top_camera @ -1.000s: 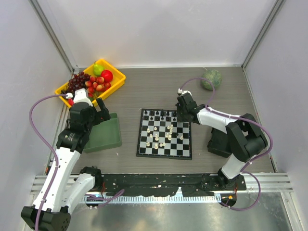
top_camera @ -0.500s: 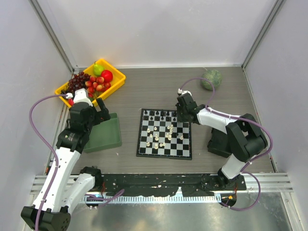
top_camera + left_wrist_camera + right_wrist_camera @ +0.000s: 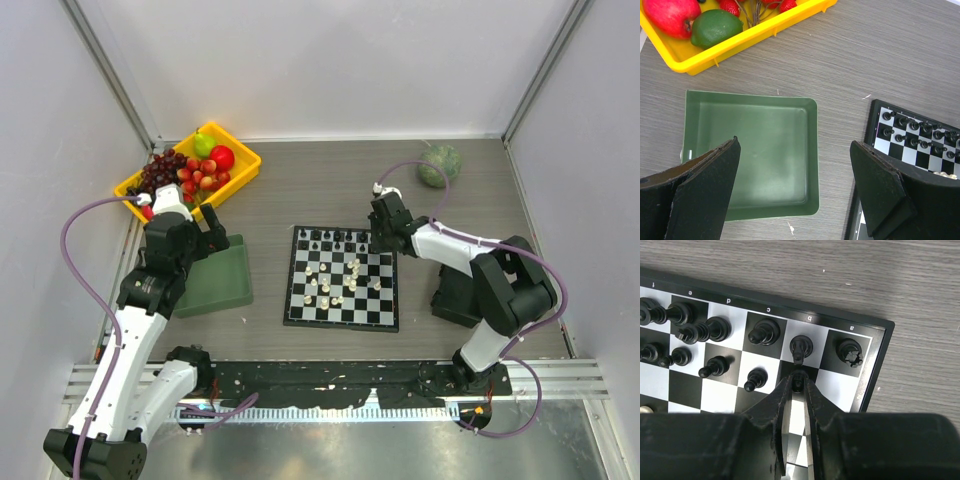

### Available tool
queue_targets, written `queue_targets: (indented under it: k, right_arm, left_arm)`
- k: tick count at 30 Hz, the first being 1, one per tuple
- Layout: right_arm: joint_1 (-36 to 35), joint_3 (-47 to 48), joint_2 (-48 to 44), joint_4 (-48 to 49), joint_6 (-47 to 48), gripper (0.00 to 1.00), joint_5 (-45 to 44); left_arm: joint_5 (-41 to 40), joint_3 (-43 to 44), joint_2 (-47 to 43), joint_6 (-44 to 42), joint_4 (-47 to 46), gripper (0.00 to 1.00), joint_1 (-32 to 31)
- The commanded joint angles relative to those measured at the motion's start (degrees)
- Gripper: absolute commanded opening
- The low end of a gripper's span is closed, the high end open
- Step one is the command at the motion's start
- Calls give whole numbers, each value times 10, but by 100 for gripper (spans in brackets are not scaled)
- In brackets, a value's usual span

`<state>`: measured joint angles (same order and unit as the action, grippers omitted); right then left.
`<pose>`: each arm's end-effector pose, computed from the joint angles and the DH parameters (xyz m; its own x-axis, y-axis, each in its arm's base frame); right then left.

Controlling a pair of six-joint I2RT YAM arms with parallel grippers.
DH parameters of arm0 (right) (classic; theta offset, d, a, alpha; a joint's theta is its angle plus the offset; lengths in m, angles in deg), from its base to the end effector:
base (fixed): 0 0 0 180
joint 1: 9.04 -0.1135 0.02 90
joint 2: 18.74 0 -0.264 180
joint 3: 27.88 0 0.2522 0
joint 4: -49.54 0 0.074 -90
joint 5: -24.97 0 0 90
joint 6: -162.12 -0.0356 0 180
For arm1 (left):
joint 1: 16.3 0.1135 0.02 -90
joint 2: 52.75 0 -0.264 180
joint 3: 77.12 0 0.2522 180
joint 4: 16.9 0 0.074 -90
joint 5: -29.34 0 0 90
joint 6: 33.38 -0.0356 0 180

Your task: Set up the chess pieces on the board

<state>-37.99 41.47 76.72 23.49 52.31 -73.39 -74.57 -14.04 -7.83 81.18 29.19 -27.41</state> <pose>0.2988 0.1594 0.1791 -0.7860 -0.0516 -0.6161 -0.1429 0.9847 0.0999 0.1671 -0.0241 0.3277 -0.4091 -0.3308 -0.8504 -0.2105 0.9410 -0.2648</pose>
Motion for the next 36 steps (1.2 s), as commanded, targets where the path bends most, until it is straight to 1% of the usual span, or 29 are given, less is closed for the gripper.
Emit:
queue_targets:
  k: [1,12,29,36]
  right_arm:
    - [5,-4,-13,3,5,22,4]
    - [4,-8,-25,2,5,21,26]
    - [2,-15,-41,-5,5,22,23]
    - [2,-6,-41,-7,10,27,26]
  left_arm:
    - [-1,0,-7,-6,-25,99,5]
    - [-1,-4,-8,-5,-26,99,4]
    - [7,1,-2,-3,-34,99,5]
    - [11,2,2,-3,-37,99,5]
